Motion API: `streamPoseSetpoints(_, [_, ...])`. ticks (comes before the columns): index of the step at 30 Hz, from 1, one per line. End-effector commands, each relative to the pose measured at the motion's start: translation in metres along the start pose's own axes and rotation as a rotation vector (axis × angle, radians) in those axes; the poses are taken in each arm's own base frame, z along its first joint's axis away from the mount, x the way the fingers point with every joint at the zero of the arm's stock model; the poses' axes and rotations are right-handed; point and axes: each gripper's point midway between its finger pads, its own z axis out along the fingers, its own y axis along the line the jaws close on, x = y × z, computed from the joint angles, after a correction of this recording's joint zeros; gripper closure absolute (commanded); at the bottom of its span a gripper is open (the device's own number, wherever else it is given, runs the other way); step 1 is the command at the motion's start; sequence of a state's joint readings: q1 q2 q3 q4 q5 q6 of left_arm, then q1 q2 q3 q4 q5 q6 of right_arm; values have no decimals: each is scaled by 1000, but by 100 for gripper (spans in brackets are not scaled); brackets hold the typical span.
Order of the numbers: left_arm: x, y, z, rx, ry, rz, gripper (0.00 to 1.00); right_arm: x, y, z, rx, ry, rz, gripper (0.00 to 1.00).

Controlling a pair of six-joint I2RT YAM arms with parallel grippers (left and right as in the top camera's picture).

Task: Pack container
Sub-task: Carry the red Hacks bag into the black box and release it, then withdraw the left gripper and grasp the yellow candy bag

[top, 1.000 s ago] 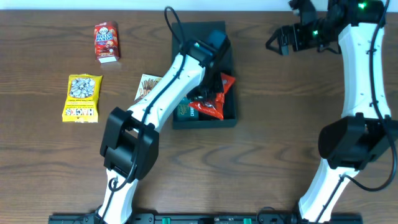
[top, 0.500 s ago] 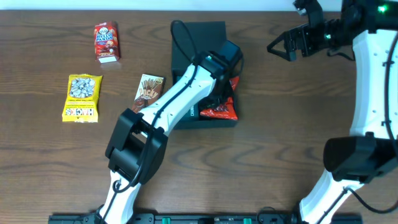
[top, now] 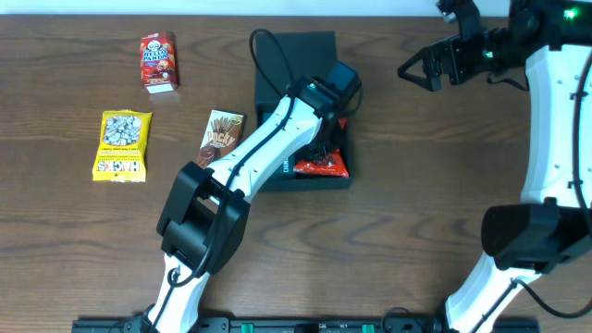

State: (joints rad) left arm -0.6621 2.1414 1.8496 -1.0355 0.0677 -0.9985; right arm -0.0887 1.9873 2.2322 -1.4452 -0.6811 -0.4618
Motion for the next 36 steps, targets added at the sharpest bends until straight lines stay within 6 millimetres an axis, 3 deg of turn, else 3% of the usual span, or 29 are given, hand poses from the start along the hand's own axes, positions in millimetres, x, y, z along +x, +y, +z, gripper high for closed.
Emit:
streamPoseSetpoints(1, [-5,0,-13,12,-37,13,18,-8,6,-9,-3,-34,-44,1])
streamPoseSetpoints(3, [-6,0,-13,14,-37,32,10,-8,6,-9,-2,-35,-48,1])
streamPoseSetpoints(7, [-16,-2,-21,33,-52,71,12,-10,5,-9,3,-43,-57,1])
streamPoseSetpoints(10, [-41,-2,-43,56,-128,92,14,-14,1,-9,21,-55,-83,1])
streamPoseSetpoints(11, [-62,7,-63,44,-210,85,14,-18,-2,-10,33,-69,-97,1])
streamPoseSetpoints(14, [-108,53,-111,-87,-419,52,7,-28,-6,-11,52,-107,-130,1])
streamPoseSetpoints(16, [-129,105,-141,-227,-497,5,6,-35,-7,-11,60,-129,-151,1])
streamPoseSetpoints(21, [-141,222,-170,-440,-397,-150,7,-42,-7,-12,53,-160,-171,1])
streamPoseSetpoints(25, [-154,292,-175,-536,-314,-206,7,-42,-9,-14,50,-165,-167,1])
streamPoseSetpoints(29, [-171,326,-169,-549,-288,-165,2,-43,-4,-10,41,-162,-176,1])
streamPoseSetpoints(33, [-172,354,-138,-503,-208,-187,5,-44,10,-2,14,-147,-189,1])
streamPoseSetpoints(36, [-161,369,-106,-452,-130,-234,5,-46,22,5,-5,-139,-210,1])
